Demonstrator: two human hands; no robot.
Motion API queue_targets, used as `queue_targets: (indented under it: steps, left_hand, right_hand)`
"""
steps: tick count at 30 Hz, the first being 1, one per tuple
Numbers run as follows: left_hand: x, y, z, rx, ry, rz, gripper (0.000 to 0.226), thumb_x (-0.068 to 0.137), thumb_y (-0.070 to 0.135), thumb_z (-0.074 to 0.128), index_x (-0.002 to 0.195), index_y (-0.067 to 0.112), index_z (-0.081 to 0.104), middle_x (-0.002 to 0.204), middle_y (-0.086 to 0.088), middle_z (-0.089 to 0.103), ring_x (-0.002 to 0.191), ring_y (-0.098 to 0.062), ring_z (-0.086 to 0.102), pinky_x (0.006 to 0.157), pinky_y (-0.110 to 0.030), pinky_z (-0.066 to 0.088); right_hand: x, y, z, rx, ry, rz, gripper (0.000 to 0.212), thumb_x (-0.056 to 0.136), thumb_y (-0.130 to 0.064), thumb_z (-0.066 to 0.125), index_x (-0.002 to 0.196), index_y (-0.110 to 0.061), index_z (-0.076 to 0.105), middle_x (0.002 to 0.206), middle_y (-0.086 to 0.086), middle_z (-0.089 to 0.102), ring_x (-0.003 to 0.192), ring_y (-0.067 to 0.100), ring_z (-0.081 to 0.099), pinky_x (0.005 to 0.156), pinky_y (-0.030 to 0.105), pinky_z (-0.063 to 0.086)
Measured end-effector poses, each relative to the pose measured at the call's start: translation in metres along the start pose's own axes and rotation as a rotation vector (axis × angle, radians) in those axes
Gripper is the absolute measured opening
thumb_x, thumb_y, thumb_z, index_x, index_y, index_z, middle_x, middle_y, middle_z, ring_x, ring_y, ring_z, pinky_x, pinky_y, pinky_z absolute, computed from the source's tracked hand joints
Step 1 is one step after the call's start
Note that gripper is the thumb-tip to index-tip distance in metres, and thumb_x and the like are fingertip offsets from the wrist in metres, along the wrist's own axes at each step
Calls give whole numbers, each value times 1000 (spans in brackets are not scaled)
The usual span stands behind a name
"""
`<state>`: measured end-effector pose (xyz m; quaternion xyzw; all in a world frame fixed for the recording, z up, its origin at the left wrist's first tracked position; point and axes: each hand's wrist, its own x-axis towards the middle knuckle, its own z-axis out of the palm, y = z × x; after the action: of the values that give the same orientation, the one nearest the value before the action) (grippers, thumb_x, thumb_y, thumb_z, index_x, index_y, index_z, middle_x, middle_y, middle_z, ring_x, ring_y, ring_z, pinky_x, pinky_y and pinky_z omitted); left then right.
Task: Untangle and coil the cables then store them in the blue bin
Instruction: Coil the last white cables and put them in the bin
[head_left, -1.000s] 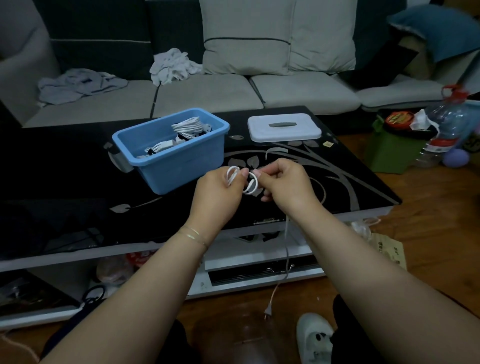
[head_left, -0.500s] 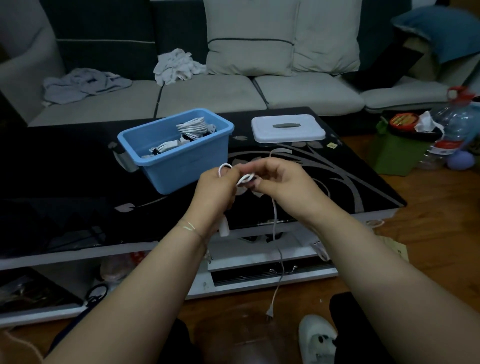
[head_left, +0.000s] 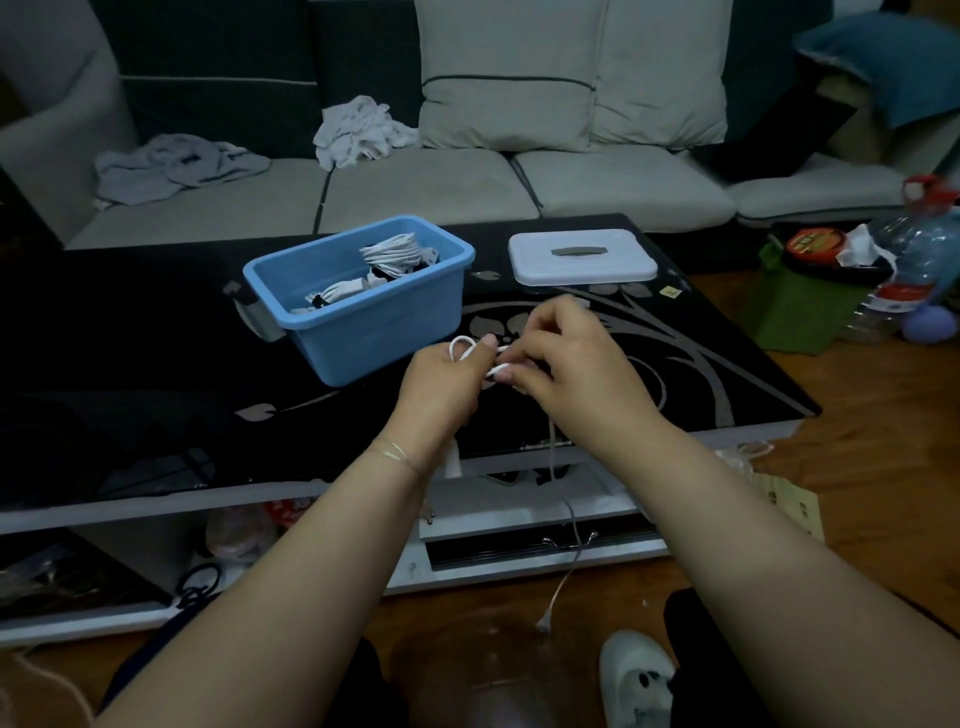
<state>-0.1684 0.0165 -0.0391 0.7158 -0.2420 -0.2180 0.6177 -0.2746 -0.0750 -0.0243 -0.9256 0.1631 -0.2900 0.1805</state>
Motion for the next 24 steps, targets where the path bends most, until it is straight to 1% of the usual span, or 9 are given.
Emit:
queue_targets:
  steps: [3,5,10,14,16,18,20,22,24]
  left_hand:
    - [1,0,0,-118,-103,-199,45,95,25,58,56,21,37,38,7,28,32,-6,21,38,-14,15]
    - [3,-1,1,-98,-84,-251,43,93,20,59,57,21,36,36,8,28,31,-6,22,38,-14,16]
    - [3,-2,2,-149,-31,-177,38,93,23,61,60,17,44,36,7,43,32,-6,34,36,-13,23]
    - [6,-2,4,-138,5,-178,37,93,24,62,61,16,45,42,2,43,35,-9,35,37,-13,23]
    - [9,-2,3,-152,23,-176,37,94,22,61,60,14,46,40,3,44,34,-8,35,37,-13,23]
    - [11,-3,2,-149,58,-156,35,94,21,60,62,11,51,42,2,45,36,-9,36,39,-14,26]
    - [14,-5,3,-79,118,-80,36,93,23,61,60,10,53,50,-2,48,49,-14,41,50,-22,33]
    - [14,-6,5,52,189,54,38,94,27,59,63,4,60,60,-10,58,60,-19,48,61,-31,39]
    - [10,-5,6,143,239,197,38,95,29,57,67,4,60,65,-10,61,65,-20,52,66,-33,43]
  right_hand:
    - [-1,-4,5,-89,93,-155,23,80,-34,66,81,-11,72,87,3,44,86,22,45,69,28,36]
    - [-5,-8,10,-142,96,-231,25,82,-34,60,77,-11,67,80,2,45,82,20,45,67,26,33]
    - [-8,-16,13,-127,-64,-173,21,87,-29,60,73,-14,54,87,-4,41,91,20,45,73,30,36]
    - [-2,-20,0,-86,-202,-169,21,90,-32,57,75,-21,47,76,-10,44,82,15,48,67,28,31]
    - [-3,-25,-1,-192,-238,-82,22,94,-42,49,83,-23,49,79,-2,57,83,23,56,62,30,32]
    - [-4,-28,1,-259,-282,93,41,97,-53,36,86,-19,55,81,3,59,82,26,58,60,31,34]
    - [-2,-28,2,-267,-339,245,56,98,-55,22,82,-14,56,75,3,58,80,28,59,61,33,38]
    - [3,-21,-2,-151,-425,389,60,100,-50,24,85,-7,61,76,7,67,78,31,63,69,38,51]
    - [6,-14,-8,68,-511,550,48,100,-42,40,88,-3,66,74,11,72,76,34,69,73,43,57]
